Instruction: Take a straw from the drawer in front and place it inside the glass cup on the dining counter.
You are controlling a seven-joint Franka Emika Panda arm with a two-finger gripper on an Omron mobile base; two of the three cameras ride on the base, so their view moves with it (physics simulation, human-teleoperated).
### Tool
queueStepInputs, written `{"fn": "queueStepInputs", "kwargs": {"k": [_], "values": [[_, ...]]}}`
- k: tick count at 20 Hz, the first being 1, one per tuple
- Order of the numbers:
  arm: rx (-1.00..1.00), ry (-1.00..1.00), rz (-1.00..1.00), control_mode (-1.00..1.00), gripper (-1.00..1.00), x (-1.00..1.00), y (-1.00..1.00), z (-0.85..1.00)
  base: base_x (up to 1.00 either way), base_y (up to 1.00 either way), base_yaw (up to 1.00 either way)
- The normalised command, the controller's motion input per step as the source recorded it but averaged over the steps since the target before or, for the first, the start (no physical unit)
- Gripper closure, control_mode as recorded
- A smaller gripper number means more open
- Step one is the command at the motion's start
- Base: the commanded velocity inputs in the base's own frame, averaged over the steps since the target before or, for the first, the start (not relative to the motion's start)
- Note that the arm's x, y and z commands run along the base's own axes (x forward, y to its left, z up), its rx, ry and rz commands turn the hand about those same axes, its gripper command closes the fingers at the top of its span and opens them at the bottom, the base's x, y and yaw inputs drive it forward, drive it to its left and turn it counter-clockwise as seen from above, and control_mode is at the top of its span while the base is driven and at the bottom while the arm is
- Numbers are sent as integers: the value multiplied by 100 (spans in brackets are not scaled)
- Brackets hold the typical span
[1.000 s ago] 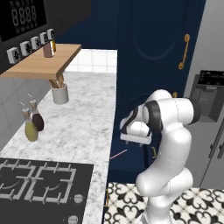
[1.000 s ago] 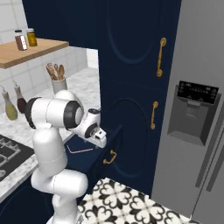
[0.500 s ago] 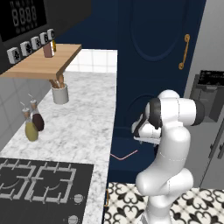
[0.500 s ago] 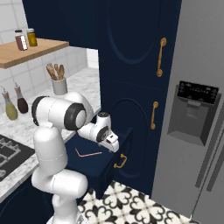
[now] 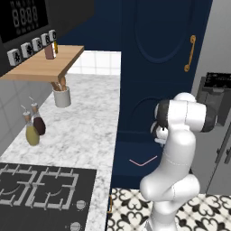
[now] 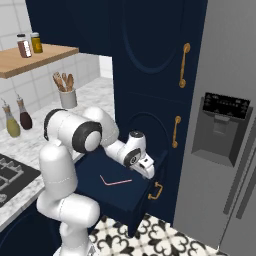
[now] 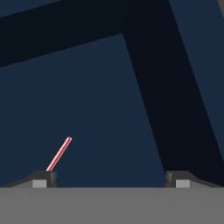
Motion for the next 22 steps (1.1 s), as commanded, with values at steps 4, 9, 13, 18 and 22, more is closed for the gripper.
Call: {"fn": "queueStepInputs", "kwargs": {"k": [4, 9, 13, 18, 22], "values": [[-1, -8, 29, -100, -100, -12, 91, 66, 0, 0, 0], [-2, 0, 46, -100, -100, 3, 89, 15, 0, 0, 0], [-2, 0, 50, -100, -100, 14, 38, -4, 0, 0, 0], [-3, 0, 44, -100, -100, 8, 29, -21, 0, 0, 0], [-19, 0, 21, -100, -100, -31, 48, -22, 0, 0, 0]]}}
